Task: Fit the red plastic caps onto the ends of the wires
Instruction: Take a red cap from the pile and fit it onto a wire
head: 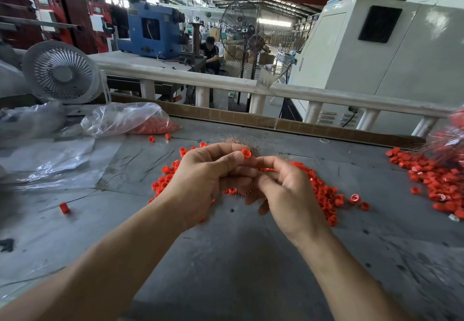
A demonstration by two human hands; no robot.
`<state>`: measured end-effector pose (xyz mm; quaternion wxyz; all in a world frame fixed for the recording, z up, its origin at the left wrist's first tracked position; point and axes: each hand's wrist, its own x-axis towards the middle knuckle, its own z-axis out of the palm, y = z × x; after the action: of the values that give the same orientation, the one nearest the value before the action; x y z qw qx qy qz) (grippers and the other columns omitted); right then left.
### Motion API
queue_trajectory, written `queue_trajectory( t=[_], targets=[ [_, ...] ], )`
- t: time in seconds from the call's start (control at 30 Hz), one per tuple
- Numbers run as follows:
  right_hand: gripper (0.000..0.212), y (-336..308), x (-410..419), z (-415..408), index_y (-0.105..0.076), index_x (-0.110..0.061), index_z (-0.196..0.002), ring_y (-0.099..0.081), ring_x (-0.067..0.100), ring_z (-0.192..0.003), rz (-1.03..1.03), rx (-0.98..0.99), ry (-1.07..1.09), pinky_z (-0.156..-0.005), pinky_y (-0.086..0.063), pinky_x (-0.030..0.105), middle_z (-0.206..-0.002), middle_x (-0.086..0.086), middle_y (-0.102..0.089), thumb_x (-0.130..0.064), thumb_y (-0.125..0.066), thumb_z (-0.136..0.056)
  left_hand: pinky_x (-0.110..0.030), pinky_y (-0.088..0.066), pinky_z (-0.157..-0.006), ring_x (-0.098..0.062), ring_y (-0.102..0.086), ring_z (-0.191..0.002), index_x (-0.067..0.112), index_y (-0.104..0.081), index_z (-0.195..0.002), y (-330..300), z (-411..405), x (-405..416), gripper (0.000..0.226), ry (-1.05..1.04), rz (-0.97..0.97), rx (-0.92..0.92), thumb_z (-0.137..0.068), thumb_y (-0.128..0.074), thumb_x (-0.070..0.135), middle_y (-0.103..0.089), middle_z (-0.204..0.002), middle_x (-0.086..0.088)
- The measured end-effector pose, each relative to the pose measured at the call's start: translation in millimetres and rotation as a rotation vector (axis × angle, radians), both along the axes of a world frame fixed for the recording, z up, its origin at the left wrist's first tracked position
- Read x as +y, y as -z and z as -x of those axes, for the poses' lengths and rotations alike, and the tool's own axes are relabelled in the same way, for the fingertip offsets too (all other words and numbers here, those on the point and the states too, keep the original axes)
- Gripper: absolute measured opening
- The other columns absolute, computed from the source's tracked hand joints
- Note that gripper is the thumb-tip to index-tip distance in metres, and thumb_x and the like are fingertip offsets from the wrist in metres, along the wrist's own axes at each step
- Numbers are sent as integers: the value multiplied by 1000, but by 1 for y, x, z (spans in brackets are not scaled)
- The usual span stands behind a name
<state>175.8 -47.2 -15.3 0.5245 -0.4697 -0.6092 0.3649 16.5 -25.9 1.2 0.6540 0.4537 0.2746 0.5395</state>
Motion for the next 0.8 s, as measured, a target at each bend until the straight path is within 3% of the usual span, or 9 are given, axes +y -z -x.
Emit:
queue_trajectory(
  t=[0.1, 0.2, 0.37, 0.53, 0.73, 0.8],
  targets=[
    [15, 0, 5, -4, -70, -24, -97, -73, 13, -67, 7, -43, 131, -51, -47, 18, -81, -4, -78, -14, -59, -100, -31, -63, -68, -23, -72, -75, -8, -65, -108, 0, 1, 2, 20, -39, 14, -29, -91, -61, 2, -72, -93, -21],
    [16, -2, 11, -20, -72, -24, -87, -67, 6, -59, -30, -104, 364, -51, -48, 23, -75, -8, -76, -17, -62, -98, -30, -62, -71, -25, -70, -77, -6, -66, -108, 1, 2, 3, 26, -60, 21, -25, -85, -66, 7, -71, -93, -20],
    [18, -2, 20, -57, -70, -29, -72, -67, 12, -67, 6, -507, 686, -62, -51, 30, -65, -12, -69, -25, -67, -89, -30, -62, -70, -26, -71, -77, -4, -66, -104, 2, 2, 4, 15, -70, 28, -18, -93, -62, 4, -71, -90, -20],
    [20, 3, 20, -63, -70, -35, -65, -56, -6, -52, 163, -746, 572, -51, -38, 21, -55, -24, -63, -30, -74, -84, -30, -63, -70, -25, -70, -76, -8, -64, -108, 2, 2, 3, 26, -58, 20, -10, -88, -65, 8, -70, -89, -19],
    [31, 6, 19, -41, -68, -29, -66, -62, 7, -62, 193, -853, 555, -54, -37, 25, -57, -14, -65, -54, -79, -81, -30, -62, -69, -26, -67, -77, -5, -65, -105, 3, 0, 3, 13, -53, 2, 23, -96, -60, 3, -65, -92, -21],
    [32, 8, 20, -35, -67, -26, -70, -66, 15, -69, 190, -901, 573, -60, -44, 27, -63, -9, -68, -53, -77, -83, -31, -62, -70, -26, -66, -76, -4, -66, -102, 4, 0, 2, 10, -47, -5, 31, -96, -60, 2, -65, -94, -22]
  ],
)
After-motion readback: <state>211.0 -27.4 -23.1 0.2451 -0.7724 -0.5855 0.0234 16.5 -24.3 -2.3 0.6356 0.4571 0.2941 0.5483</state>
